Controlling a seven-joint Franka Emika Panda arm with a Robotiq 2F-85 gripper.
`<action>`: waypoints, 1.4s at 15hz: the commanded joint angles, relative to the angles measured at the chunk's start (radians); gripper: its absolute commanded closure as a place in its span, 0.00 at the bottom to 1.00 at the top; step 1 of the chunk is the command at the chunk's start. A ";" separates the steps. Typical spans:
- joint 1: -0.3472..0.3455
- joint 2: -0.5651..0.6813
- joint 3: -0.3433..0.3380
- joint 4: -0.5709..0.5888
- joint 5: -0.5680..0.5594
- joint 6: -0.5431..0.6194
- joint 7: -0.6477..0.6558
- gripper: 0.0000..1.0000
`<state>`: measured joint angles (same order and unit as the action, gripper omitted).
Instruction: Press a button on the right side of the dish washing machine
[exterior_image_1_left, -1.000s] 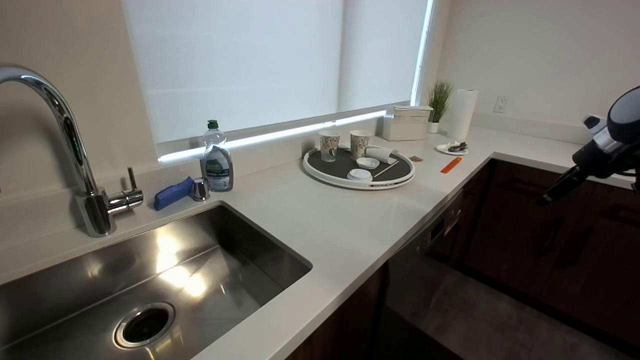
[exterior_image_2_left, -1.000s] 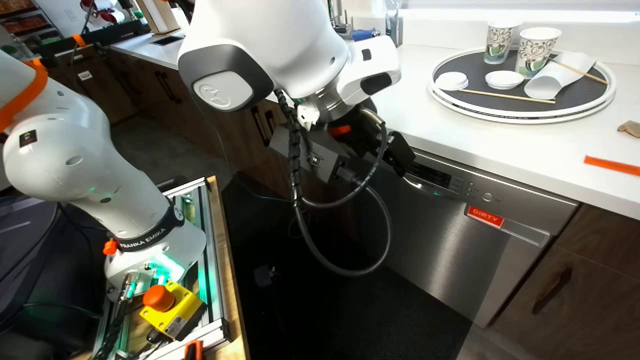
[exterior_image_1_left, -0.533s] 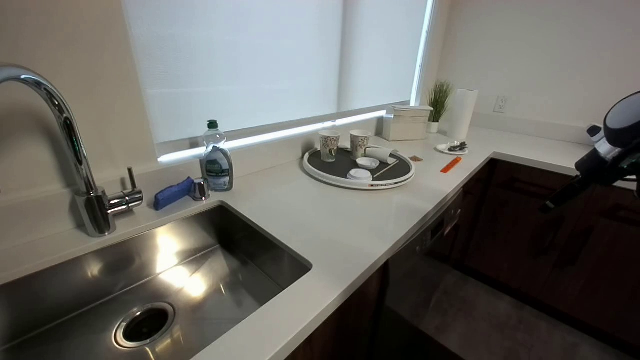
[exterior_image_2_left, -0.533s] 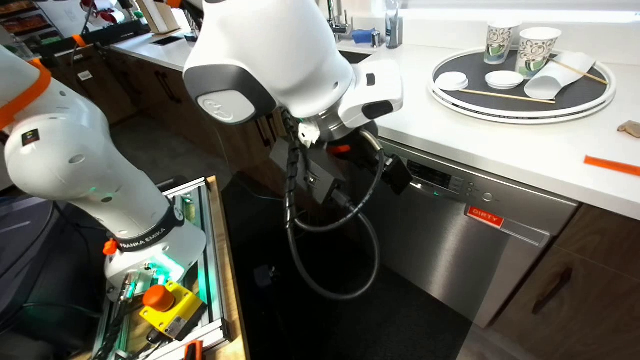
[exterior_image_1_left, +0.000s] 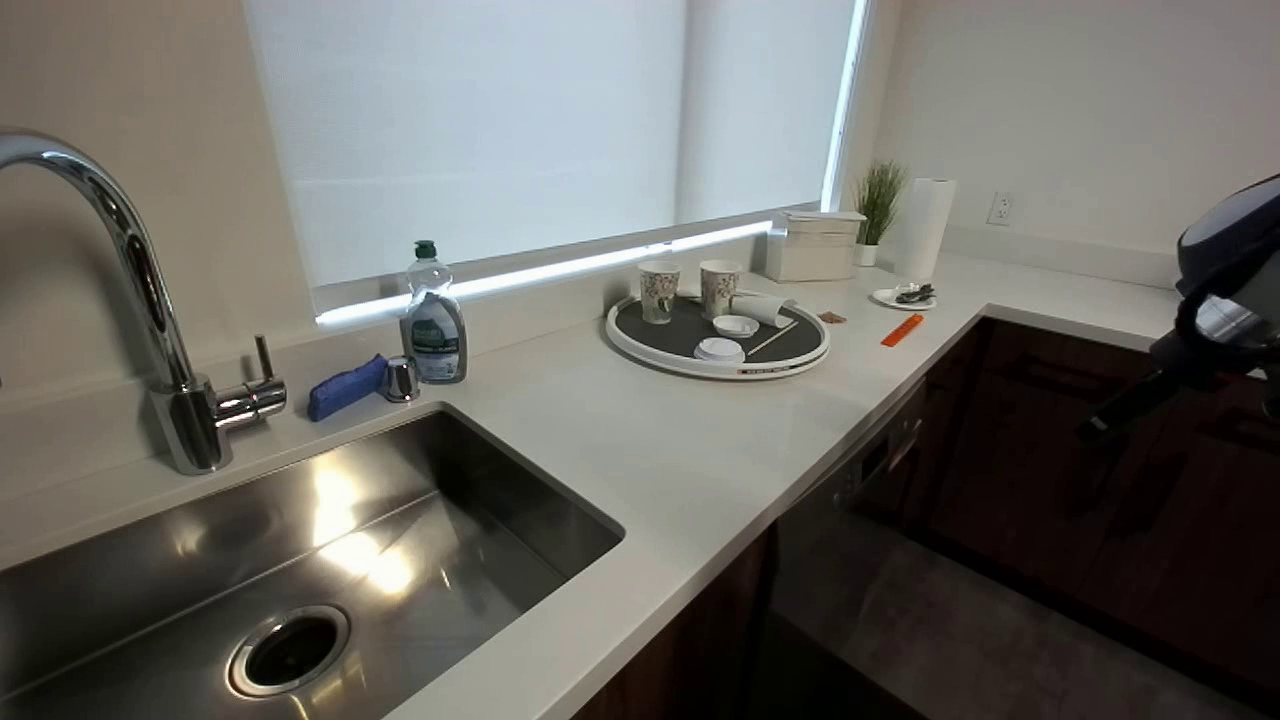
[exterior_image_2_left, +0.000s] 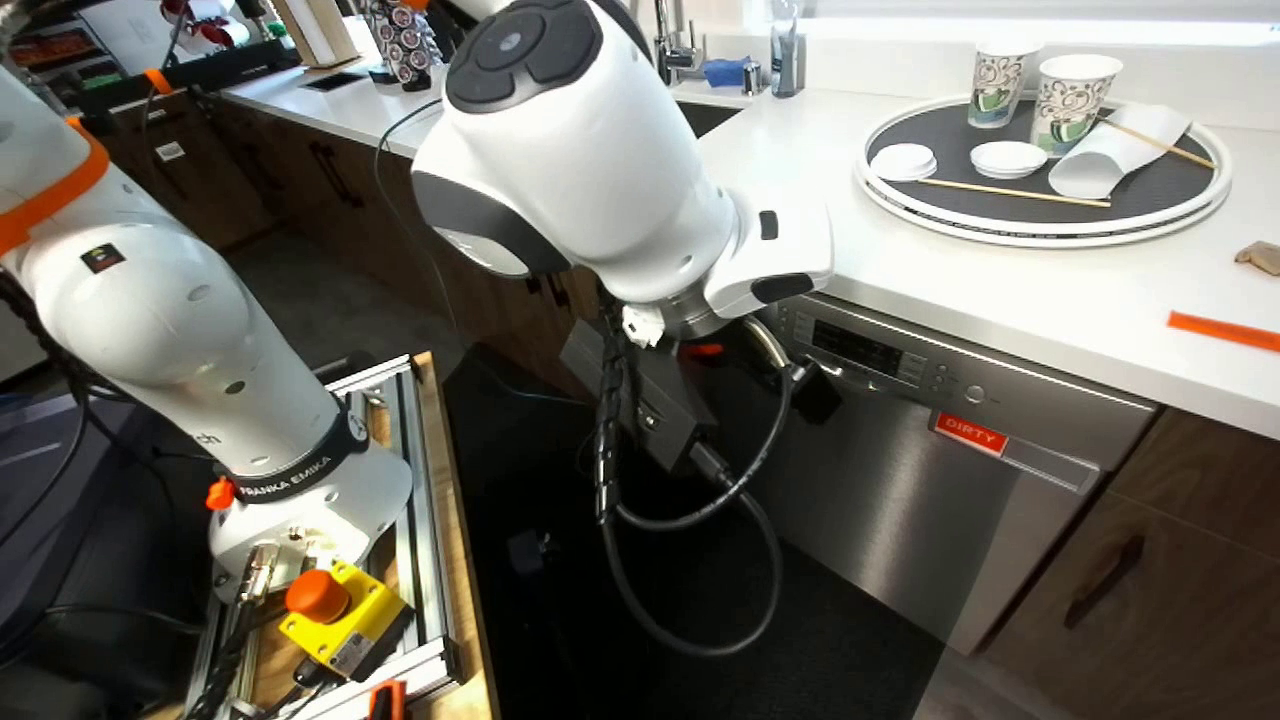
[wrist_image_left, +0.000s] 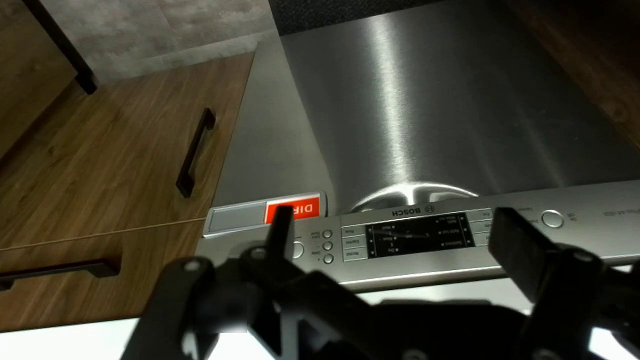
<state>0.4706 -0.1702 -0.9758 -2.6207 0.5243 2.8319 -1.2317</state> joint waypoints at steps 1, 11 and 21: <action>0.126 0.083 -0.109 0.056 0.162 -0.028 -0.149 0.00; 0.193 0.406 -0.131 0.211 0.620 -0.298 -0.367 0.00; 0.048 0.460 0.031 0.246 0.616 -0.271 -0.324 0.00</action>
<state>0.5417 0.2350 -0.9666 -2.4044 1.0837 2.5713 -1.5347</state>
